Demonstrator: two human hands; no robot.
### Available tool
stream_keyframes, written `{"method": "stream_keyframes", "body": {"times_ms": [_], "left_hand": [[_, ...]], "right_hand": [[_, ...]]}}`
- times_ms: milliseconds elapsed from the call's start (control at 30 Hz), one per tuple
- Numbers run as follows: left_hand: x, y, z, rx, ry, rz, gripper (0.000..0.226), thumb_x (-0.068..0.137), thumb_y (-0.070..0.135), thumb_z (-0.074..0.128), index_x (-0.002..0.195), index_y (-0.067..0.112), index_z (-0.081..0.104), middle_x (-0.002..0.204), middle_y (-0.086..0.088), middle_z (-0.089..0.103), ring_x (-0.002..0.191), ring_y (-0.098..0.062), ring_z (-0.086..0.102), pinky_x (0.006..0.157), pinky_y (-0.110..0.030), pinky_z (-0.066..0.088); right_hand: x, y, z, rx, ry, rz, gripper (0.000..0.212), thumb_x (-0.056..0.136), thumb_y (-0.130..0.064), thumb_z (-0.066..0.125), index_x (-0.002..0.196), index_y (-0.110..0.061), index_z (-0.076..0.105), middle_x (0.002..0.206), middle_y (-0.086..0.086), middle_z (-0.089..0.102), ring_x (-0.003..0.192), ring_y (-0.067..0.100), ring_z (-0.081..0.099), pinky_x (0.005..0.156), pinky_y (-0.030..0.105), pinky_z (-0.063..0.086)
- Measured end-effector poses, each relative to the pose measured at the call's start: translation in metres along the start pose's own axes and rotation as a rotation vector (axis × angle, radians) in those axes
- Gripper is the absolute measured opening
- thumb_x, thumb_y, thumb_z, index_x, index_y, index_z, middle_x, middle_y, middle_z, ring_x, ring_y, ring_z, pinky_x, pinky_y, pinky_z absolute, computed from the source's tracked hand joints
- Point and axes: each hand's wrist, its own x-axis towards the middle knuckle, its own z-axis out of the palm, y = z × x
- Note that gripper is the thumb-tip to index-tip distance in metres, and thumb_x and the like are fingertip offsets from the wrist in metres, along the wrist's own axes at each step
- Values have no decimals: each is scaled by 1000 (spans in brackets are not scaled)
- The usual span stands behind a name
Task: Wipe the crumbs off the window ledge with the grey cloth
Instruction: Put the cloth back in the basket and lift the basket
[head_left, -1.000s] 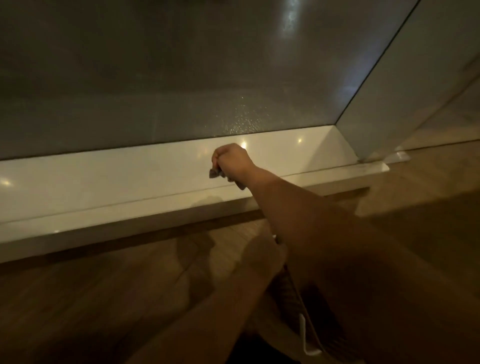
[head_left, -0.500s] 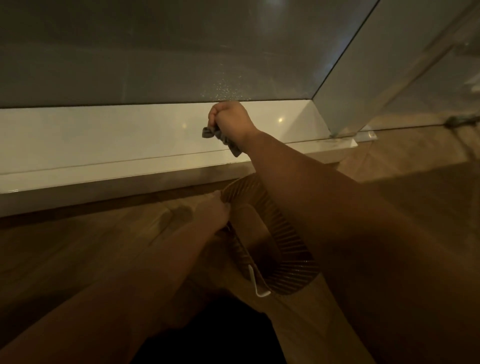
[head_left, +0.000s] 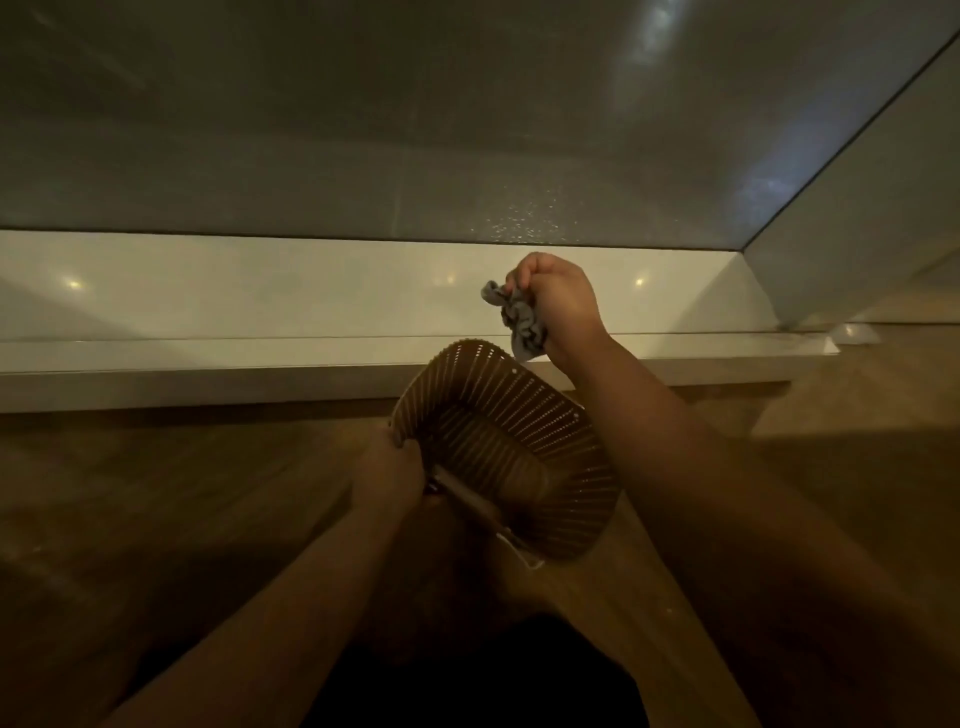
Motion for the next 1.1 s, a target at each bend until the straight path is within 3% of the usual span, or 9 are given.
{"method": "stream_keyframes", "body": {"times_ms": [67, 200, 467, 633, 767, 867, 967, 1033, 1100], "left_hand": [[-5, -14, -16, -128, 78, -65, 16, 96, 19, 41, 86, 21, 53, 94, -10, 60, 83, -28, 64, 73, -44, 56], [-14, -44, -39, -438, 192, -204, 25, 91, 22, 49, 114, 15, 54, 111, -16, 62, 91, -35, 65, 78, -54, 57], [-27, -54, -38, -723, 305, -246, 37, 96, 14, 45, 133, 13, 46, 126, -18, 55, 101, -37, 62, 44, -27, 54], [-23, -56, -39, -707, 240, -227, 36, 95, 15, 45, 131, 14, 46, 116, -17, 62, 82, -32, 69, 53, -30, 53], [-16, -62, -46, -622, 171, -276, 31, 89, 21, 50, 120, 18, 53, 99, -12, 71, 62, -23, 72, 57, -29, 50], [-11, -60, -53, -562, 183, -305, 21, 89, 18, 50, 108, 13, 58, 85, -10, 67, 53, -22, 64, 55, -28, 48], [-3, -59, -60, -437, 247, -278, 26, 83, 24, 53, 103, 9, 61, 82, -12, 63, 67, -29, 62, 69, -41, 56], [0, -56, -63, -350, 283, -244, 35, 74, 33, 54, 103, 14, 61, 100, -14, 64, 83, -32, 63, 86, -49, 53], [1, -52, -67, -279, 300, -218, 41, 77, 35, 54, 113, 16, 56, 119, -13, 55, 90, -28, 59, 88, -46, 51]], "right_hand": [[-8, 7, 13, 86, -16, -4, 39, 72, 19, 29, 52, -9, 47, 59, 7, 52, 62, 25, 58, 52, 29, 42], [-21, 26, 33, 271, -54, 40, 47, 74, 17, 29, 46, -13, 50, 55, 3, 55, 70, 27, 54, 54, 32, 45], [-36, 66, 64, 474, -91, 113, 45, 74, 17, 25, 48, -13, 46, 51, -1, 54, 56, 15, 53, 63, 30, 50], [-29, 100, 81, 57, -152, 114, 43, 74, 18, 33, 49, -12, 50, 51, -3, 58, 56, 12, 55, 63, 25, 48], [-17, 126, 95, -405, -389, 140, 46, 70, 13, 40, 44, -20, 57, 52, -4, 59, 66, 25, 56, 70, 42, 47], [-9, 141, 103, -635, -571, 167, 44, 68, 11, 41, 44, -20, 60, 50, -11, 61, 69, 17, 58, 75, 42, 53], [-4, 148, 112, -825, -711, 160, 41, 72, 8, 43, 50, -20, 61, 62, -8, 61, 72, 20, 59, 69, 42, 54], [-1, 153, 116, -926, -773, 144, 39, 76, 9, 41, 57, -17, 61, 67, -4, 60, 73, 20, 59, 67, 37, 52], [4, 160, 118, -1041, -830, 119, 36, 79, 9, 40, 63, -13, 63, 69, -7, 57, 74, 16, 57, 68, 30, 48]]}}
